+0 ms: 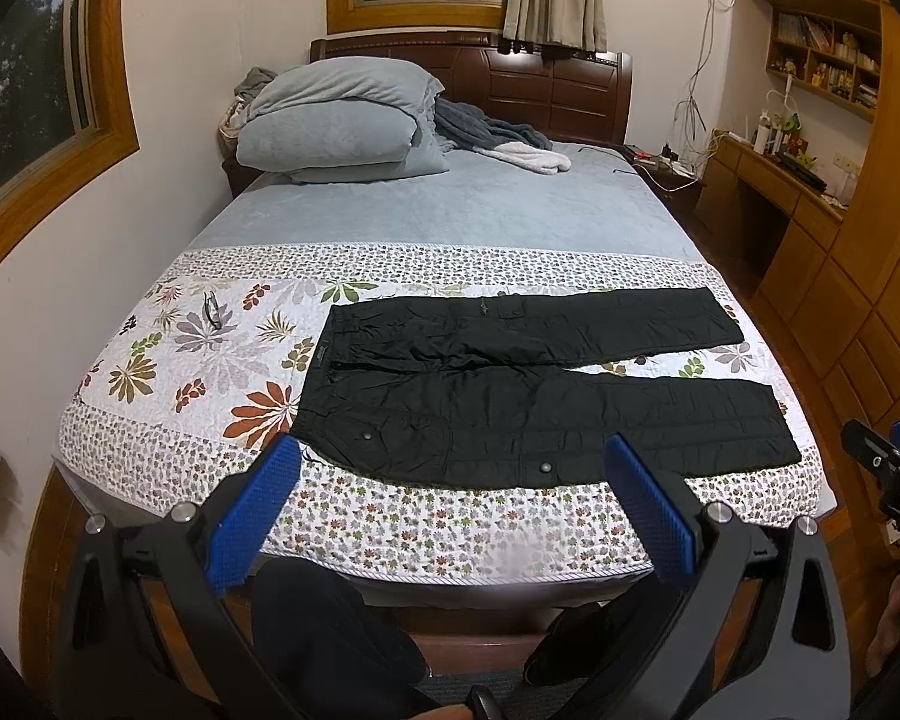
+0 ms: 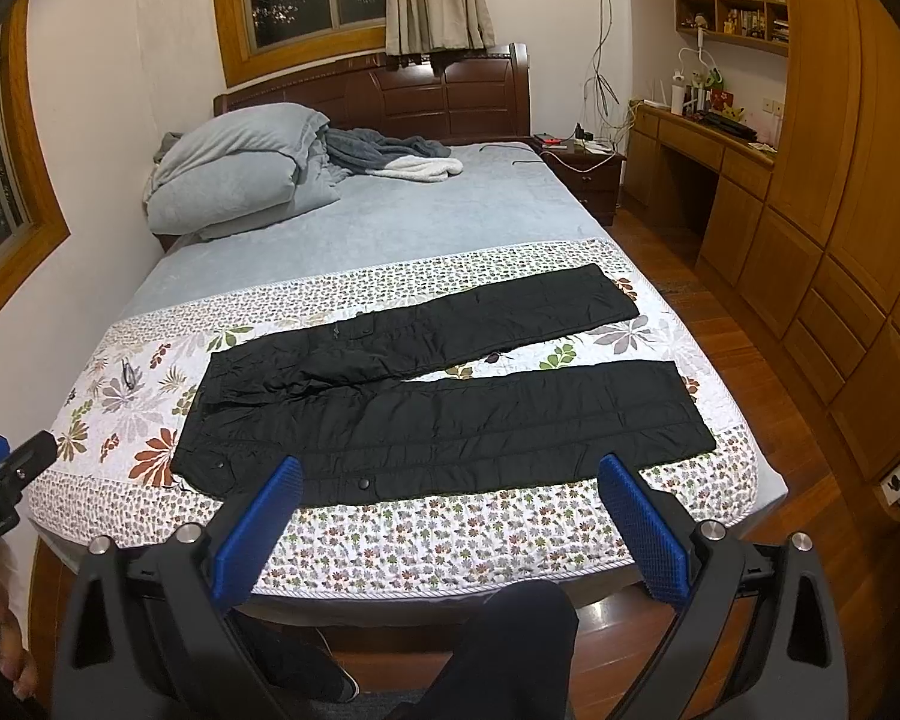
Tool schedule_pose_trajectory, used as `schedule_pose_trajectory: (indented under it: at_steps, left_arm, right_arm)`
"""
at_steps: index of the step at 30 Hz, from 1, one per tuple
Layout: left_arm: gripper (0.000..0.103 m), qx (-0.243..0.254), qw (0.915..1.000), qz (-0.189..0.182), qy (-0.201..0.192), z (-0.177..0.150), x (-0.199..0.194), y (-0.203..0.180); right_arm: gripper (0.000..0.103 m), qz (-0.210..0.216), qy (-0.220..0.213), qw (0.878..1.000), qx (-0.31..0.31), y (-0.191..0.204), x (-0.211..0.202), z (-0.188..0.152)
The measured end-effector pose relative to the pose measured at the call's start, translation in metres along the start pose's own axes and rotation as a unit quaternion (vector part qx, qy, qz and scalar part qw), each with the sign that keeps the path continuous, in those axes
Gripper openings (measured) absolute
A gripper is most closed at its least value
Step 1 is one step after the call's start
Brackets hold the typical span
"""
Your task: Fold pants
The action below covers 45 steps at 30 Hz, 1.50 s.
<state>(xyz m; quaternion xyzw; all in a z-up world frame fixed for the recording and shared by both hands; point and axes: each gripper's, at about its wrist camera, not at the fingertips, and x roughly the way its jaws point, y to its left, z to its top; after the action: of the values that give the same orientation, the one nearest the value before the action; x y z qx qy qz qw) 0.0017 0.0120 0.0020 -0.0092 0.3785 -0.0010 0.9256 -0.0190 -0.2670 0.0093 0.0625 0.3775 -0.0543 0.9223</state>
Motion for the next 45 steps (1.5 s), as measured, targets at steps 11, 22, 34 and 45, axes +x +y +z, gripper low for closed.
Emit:
schedule_pose_trajectory:
  at_steps: [11, 22, 34, 45]
  left_arm:
    - [0.100, -0.002, 1.0000, 0.003, -0.001, 0.0009, -0.0027, 0.0026]
    - [0.100, -0.003, 1.0000, 0.003, 0.000, -0.0004, -0.0027, 0.0046]
    - [0.100, 0.001, 1.0000, 0.006, 0.002, -0.0028, 0.0015, -0.0034]
    - [0.100, 0.000, 1.0000, 0.007, 0.004, -0.0020, 0.0040, -0.0012]
  right_arm:
    - [0.100, -0.001, 0.000, 1.000, 0.000, 0.0006, 0.0017, -0.0001]
    - [0.100, -0.002, 0.001, 1.000, -0.002, 0.0023, 0.0028, -0.0054]
    - [0.100, -0.002, 0.002, 1.000, 0.001, 0.0001, 0.0030, -0.0045]
    - [0.100, 0.000, 0.004, 1.000, -0.003, 0.0011, 0.0058, -0.0018]
